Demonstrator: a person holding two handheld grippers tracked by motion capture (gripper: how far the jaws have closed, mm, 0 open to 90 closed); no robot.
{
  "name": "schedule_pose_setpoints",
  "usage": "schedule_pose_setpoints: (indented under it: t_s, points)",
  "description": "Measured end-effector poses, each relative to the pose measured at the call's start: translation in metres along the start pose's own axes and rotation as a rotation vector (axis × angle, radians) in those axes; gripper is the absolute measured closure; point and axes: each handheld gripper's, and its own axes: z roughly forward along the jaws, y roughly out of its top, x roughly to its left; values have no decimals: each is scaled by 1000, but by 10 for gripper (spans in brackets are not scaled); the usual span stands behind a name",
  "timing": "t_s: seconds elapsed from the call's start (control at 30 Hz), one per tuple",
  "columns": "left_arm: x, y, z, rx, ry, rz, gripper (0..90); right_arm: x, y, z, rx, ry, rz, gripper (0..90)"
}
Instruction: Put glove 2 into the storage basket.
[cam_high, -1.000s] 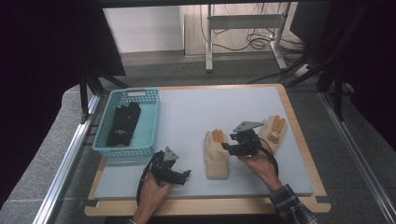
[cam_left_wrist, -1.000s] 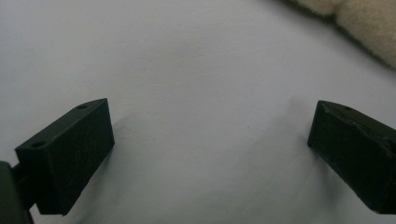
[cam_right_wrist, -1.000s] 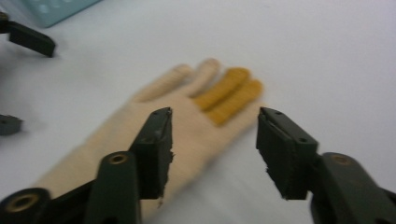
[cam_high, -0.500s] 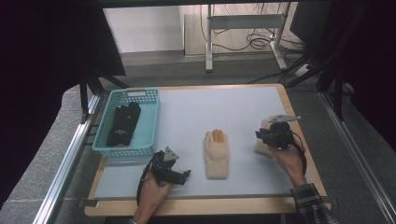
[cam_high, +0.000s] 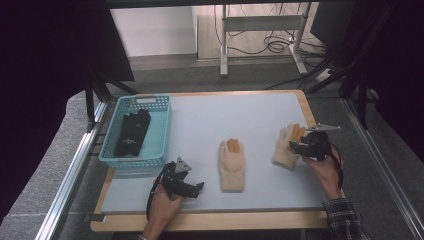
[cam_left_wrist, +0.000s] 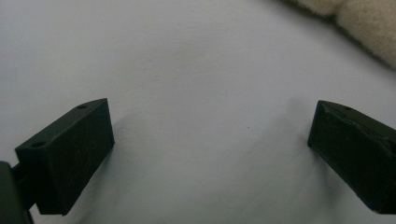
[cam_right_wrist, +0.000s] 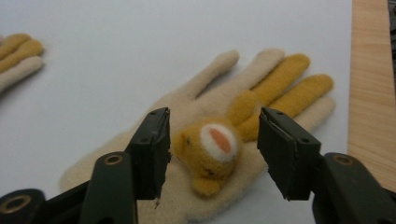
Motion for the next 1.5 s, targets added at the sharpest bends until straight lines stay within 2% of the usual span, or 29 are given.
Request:
schedule_pose_setpoints:
  t_s: [0.17,0.33,0.5,0.6,0.9,1.07,1.4,1.43,1.5]
  points:
    - [0,0,0,0,0,0,5,1,-8,11,13,-1,-8,395]
    - [0,0,0,0,0,1,5,4,-16,23,36,-27,-37,401]
    - [0,0,0,0,0,0,5,5,-18,23,30,-30,-39,532]
    - [0,0,0,0,0,0,5,6,-17,22,38,-38,-39,560]
    - [0,0,0,0,0,0,5,8,-11,8,14,-28,-43,568]
    - [0,0,0,0,0,0,5,14,-4,-6,-12,-7,-63,568]
    - [0,0,0,0,0,-1,5,30,8,-25,-49,56,-113,567]
    - [0,0,0,0,0,-1,5,35,11,-29,-61,81,-128,567]
    - [0,0,0,0,0,-1,5,40,13,-33,-68,98,-140,567]
